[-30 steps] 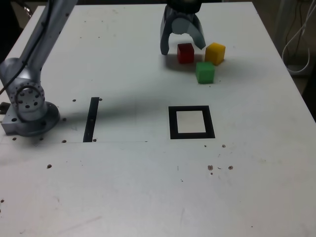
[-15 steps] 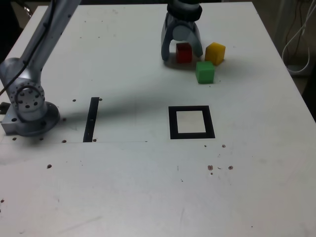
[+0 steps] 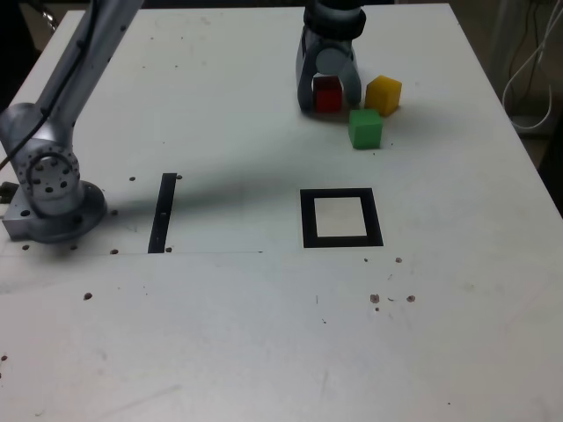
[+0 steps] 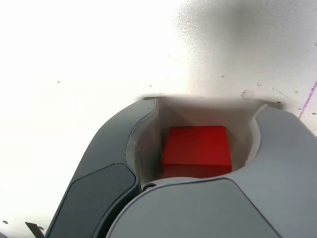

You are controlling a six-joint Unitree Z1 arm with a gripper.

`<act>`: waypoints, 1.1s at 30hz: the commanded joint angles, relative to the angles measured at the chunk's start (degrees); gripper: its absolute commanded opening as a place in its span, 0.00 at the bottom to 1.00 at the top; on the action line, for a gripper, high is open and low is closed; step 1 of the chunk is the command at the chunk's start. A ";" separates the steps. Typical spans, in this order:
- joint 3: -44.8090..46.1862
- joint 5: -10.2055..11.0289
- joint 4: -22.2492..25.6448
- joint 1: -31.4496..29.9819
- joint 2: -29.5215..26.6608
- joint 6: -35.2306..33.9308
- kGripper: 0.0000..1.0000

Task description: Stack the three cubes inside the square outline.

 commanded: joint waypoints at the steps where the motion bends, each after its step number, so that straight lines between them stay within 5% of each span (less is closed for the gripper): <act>1: 0.06 -0.81 -0.19 0.01 -0.06 -0.15 0.33; 14: 0.94 -0.43 1.64 -0.96 -2.92 1.05 0.17; 21: 1.39 -0.26 5.19 -3.90 -8.09 1.25 0.17; 33: 12.00 0.70 2.60 -18.44 -15.69 -9.81 0.17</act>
